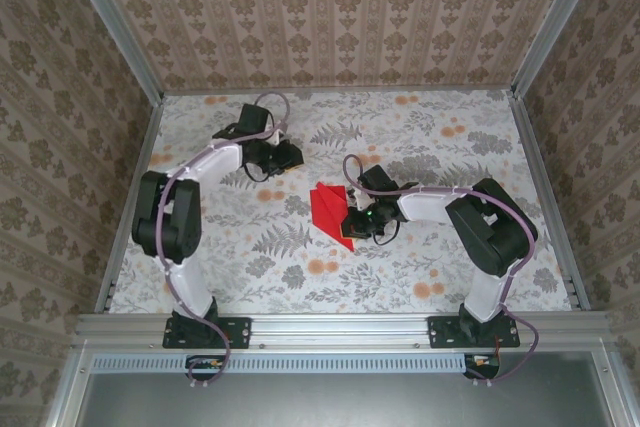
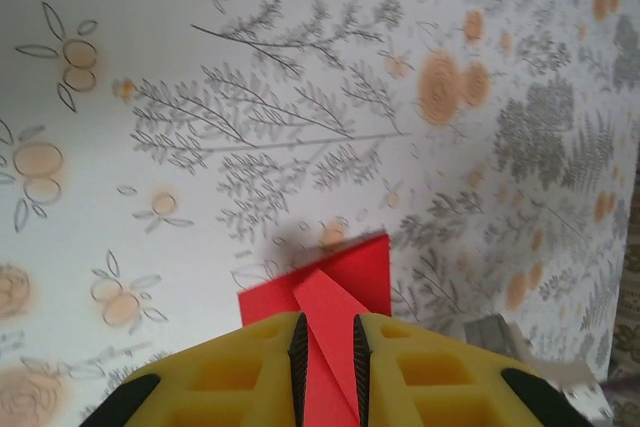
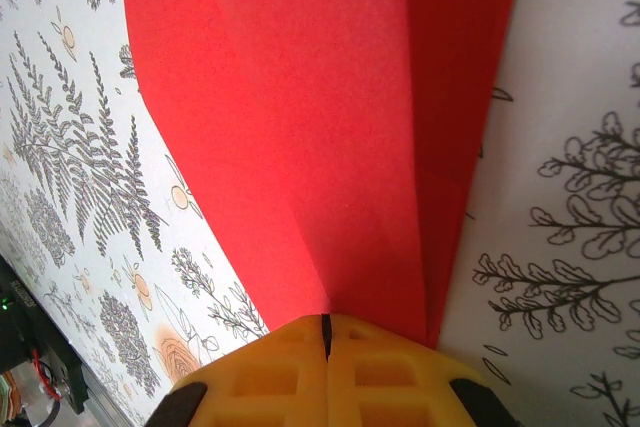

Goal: Fold a paper plane with a square sheet of paper (fold left side to right side)

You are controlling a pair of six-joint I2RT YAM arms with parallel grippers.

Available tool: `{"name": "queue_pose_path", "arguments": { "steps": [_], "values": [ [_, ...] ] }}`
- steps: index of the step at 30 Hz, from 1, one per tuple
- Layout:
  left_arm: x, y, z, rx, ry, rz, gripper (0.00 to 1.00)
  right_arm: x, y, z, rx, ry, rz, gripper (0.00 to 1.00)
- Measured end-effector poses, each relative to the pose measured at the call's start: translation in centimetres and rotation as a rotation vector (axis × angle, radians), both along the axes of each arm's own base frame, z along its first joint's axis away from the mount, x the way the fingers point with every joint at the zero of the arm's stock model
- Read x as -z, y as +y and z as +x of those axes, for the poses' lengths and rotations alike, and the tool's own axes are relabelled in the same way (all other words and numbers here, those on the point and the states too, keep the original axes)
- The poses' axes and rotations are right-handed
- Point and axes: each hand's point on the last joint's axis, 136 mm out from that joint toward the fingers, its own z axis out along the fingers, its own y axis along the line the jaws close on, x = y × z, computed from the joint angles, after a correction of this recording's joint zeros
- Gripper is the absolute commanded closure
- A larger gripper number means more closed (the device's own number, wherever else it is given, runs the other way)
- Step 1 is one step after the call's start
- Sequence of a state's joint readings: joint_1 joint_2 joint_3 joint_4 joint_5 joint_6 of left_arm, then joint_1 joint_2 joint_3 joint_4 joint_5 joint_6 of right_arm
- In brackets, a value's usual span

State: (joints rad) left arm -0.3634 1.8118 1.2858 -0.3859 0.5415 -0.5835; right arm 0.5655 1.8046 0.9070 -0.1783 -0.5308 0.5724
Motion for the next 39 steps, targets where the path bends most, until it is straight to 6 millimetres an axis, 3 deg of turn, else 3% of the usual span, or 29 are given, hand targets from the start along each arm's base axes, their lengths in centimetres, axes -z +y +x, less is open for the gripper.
{"name": "queue_pose_path", "arguments": {
  "steps": [8, 14, 19, 26, 39],
  "values": [
    [1.7, -1.8, -5.8, 0.062, 0.067, 0.009, 0.78, 0.0, 0.0, 0.0, 0.000, -0.002, 0.002, 1.00],
    [3.0, -3.4, -8.8, 0.099, 0.111, 0.006, 0.77, 0.0, -0.1, 0.0, 0.002, -0.003, 0.002, 1.00],
    [3.1, -5.4, -9.6, 0.139, 0.113, -0.021, 0.78, 0.0, -0.1, 0.1, 0.004, -0.003, 0.002, 1.00],
    [5.0, -8.1, -10.2, 0.183, 0.154, -0.022, 0.79, 0.0, -0.1, 0.1, 0.002, -0.005, 0.002, 1.00],
    [7.4, -9.5, -11.6, 0.214, 0.224, -0.019, 0.79, 0.0, -0.2, 0.1, -0.010, -0.014, 0.002, 1.00]
  ]
}}
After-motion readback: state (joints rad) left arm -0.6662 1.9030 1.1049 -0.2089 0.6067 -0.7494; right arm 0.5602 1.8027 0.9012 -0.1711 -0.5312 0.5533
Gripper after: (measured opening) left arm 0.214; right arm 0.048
